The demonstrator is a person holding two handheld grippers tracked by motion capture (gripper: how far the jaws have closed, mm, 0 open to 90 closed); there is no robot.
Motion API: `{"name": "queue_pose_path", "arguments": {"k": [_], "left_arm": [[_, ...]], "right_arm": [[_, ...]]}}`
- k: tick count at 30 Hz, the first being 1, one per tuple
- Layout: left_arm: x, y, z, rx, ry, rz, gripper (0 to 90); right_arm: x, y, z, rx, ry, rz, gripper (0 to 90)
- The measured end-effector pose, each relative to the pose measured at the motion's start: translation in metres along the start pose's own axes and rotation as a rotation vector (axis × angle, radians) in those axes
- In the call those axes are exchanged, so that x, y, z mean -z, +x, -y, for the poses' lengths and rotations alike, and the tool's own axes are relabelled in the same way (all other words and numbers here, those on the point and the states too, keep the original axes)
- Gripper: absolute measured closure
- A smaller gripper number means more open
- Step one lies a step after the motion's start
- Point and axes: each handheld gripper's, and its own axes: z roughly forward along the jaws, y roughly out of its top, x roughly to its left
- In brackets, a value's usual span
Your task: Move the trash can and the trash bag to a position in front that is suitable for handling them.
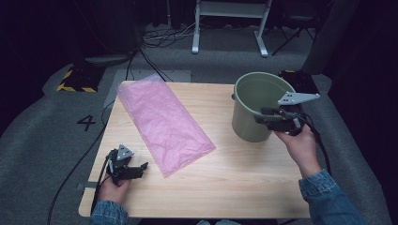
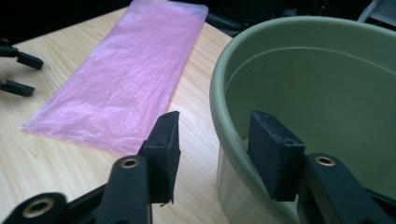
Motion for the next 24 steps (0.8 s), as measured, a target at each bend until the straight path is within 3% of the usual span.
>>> {"name": "queue_pose_path", "arguments": {"k": [7,9,16,24], "left_arm": [[0.000,0.000,0.000,0.001,0.002,-0.003,19.6],[0.000,0.000,0.000,0.002,0.001,-0.002,19.6],[0.000,0.000,0.000,0.003,0.001,-0.002,19.6],[0.000,0.000,0.000,0.002,0.000,-0.004,19.6]], "right_arm": [[-0.018,-0.003,-0.010,0.022,0.061,-0.002,64.4],[-0.022,0.003,-0.015,0.057,0.076,0.004,65.8],[-0.021,0.017,-0.015,0.079,0.067,-0.042,63.3],[-0.007,0.045,-0.004,0.079,0.012,-0.136,64.2]]}}
